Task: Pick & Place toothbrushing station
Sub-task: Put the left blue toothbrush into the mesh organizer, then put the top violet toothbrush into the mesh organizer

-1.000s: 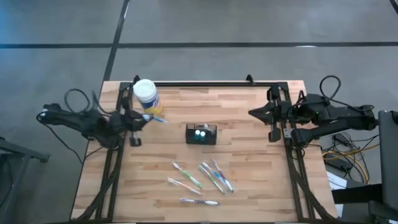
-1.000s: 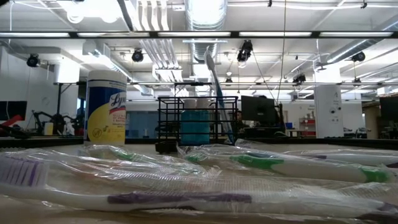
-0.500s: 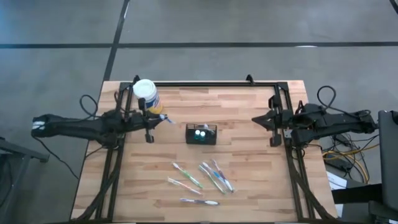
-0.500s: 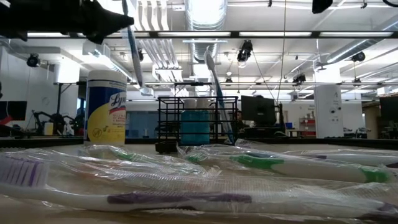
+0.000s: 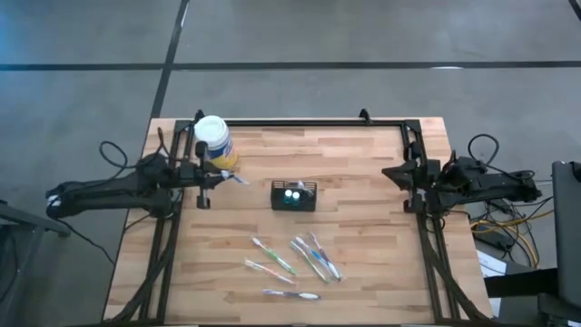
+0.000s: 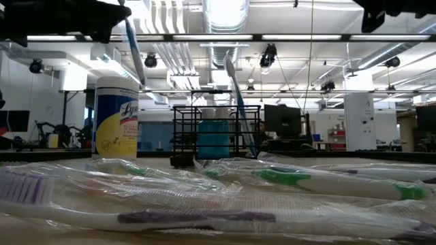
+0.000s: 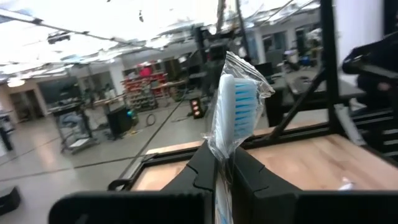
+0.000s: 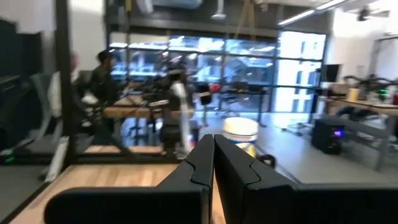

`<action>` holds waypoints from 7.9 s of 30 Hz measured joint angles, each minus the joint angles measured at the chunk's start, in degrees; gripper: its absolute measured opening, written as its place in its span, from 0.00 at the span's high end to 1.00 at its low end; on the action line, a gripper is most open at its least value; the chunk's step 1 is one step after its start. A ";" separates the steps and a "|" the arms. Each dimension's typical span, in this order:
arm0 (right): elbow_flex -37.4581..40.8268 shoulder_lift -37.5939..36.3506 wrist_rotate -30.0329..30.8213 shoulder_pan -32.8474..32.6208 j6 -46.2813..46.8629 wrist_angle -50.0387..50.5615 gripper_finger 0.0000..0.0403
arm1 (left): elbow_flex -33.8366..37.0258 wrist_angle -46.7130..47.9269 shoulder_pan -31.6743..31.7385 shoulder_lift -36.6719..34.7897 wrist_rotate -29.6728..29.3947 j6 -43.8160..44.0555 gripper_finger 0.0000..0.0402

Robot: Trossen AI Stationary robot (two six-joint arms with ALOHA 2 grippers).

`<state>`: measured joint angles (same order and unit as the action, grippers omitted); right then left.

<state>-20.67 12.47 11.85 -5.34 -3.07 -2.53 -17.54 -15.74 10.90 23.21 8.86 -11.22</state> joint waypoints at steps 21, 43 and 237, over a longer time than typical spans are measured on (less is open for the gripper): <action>10.30 -11.79 3.37 0.00 1.47 -0.15 0.98 | 6.58 2.76 -0.07 -10.11 5.42 2.95 0.96; 10.26 -12.39 3.35 0.00 -0.33 -1.44 0.98 | 0.92 -8.62 0.15 -1.01 4.10 2.08 0.96; -53.24 101.40 -14.50 -13.14 39.98 45.75 0.88 | 16.92 7.23 5.79 -14.87 7.87 11.37 0.98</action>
<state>-73.91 113.87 -2.65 -18.48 36.91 43.21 -0.62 -8.51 16.69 8.34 16.73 0.14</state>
